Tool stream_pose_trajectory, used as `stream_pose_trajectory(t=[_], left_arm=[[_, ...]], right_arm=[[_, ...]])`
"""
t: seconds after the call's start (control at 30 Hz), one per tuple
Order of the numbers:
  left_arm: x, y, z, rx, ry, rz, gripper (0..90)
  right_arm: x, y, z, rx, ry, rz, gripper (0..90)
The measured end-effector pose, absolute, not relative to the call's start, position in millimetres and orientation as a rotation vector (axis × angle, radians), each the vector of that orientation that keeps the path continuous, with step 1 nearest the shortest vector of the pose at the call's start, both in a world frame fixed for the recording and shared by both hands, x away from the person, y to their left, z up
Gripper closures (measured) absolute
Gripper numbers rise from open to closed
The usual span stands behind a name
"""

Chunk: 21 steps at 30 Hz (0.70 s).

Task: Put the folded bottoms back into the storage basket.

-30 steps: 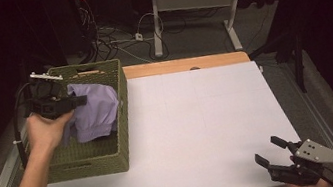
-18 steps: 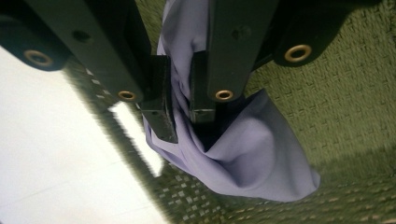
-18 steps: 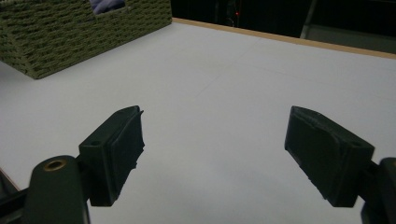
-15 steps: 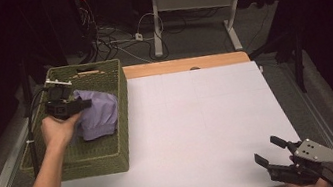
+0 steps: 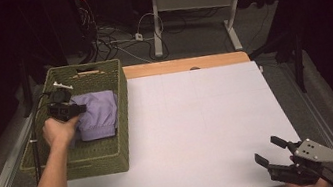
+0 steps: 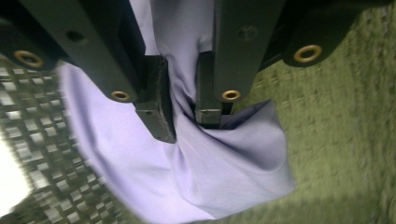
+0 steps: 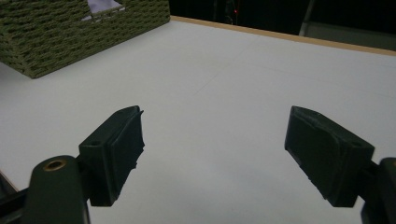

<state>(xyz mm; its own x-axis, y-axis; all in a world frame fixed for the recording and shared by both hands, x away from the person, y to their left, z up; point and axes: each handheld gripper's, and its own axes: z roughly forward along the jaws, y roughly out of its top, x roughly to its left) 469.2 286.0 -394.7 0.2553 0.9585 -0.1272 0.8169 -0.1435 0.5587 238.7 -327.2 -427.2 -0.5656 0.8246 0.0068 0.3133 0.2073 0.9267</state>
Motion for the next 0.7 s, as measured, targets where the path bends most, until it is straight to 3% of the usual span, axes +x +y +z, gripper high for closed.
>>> stream_pose_trajectory(t=[0.13, 0.17, 0.2, 0.33, 0.5, 0.7], left_arm=[[473, 287, -401, 2.015, 1.647, 0.372, 67.4], [473, 288, -401, 2.011, 1.657, 0.377, 60.6], [473, 289, -400, 2.008, 1.664, 0.381, 60.6], [469, 291, -394, 1.990, 1.675, 0.408, 47.0], [456, 294, -377, 1.938, 1.623, 0.479, 40.5], [434, 294, -358, 1.909, 1.502, 0.487, 38.9]], right_arm=[[239, -327, -427, 1.055, 1.987, 1.343, 19.9], [239, -327, -427, 1.056, 1.987, 1.343, 19.9], [239, -327, -427, 1.056, 1.987, 1.343, 19.9], [238, -328, -427, 1.050, 1.985, 1.342, 19.9], [238, -327, -427, 1.048, 1.988, 1.342, 19.9], [238, -327, -427, 1.044, 1.990, 1.343, 19.9]])
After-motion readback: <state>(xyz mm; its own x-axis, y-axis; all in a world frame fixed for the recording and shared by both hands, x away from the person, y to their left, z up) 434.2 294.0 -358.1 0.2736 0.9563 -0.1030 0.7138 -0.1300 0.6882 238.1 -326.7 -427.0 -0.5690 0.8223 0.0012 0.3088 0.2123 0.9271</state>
